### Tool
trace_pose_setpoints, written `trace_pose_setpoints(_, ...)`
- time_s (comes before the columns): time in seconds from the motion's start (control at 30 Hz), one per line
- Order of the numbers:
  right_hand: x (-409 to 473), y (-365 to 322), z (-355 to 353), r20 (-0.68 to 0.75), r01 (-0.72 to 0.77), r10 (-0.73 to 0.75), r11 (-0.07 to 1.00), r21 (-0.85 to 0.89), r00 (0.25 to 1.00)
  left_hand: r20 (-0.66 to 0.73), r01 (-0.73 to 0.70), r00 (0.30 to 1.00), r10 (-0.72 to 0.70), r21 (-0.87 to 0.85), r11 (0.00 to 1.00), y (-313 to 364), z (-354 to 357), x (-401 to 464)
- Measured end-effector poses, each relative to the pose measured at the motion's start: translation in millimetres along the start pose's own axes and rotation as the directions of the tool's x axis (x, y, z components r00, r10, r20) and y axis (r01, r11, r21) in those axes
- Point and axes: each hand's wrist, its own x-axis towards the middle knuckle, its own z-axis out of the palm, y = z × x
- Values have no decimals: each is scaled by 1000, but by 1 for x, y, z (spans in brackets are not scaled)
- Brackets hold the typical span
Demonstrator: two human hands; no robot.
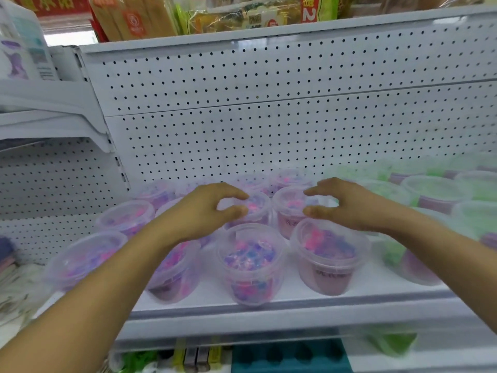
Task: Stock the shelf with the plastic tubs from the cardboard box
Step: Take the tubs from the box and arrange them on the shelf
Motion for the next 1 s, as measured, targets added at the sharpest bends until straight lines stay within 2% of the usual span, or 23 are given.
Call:
trace_pose_setpoints(0.13,-39,1,-12,96,17,-20,999,36,995,96,-71,993,70,7,997,17,6,-40)
trace_pose_setpoints(0.23,-58,4,-16,221,20,-15,1000,-18,975,143,-15,990,16,-11,1000,20,6,-55)
trace_pose_setpoints(0.3,-65,2,-14,261,47,-34,998,-43,965,151,33,988,-40,49,998,24,10,-61)
trace_pose_setpoints(0.47,-70,0,-8,163,67,-53,994,-82,985,20,59,997,-69,310,949,43,31,-70)
trace_pose_setpoints(0.7,-69,4,-8,179,39,-31,998,-42,983,156,-100,986,60,267,959,34,14,-76)
trace_pose_setpoints(0.8,-68,6,-7,176,45,-37,998,-47,984,129,-106,989,75,257,961,33,16,-80)
trace_pose_setpoints(0.9,-67,7,-7,174,53,-46,998,-38,984,41,-165,986,162,385,908,40,25,-82)
trace_pose_setpoints(1.0,-66,9,-6,178,57,-50,998,-32,983,12,-220,971,237,426,878,53,32,-78)
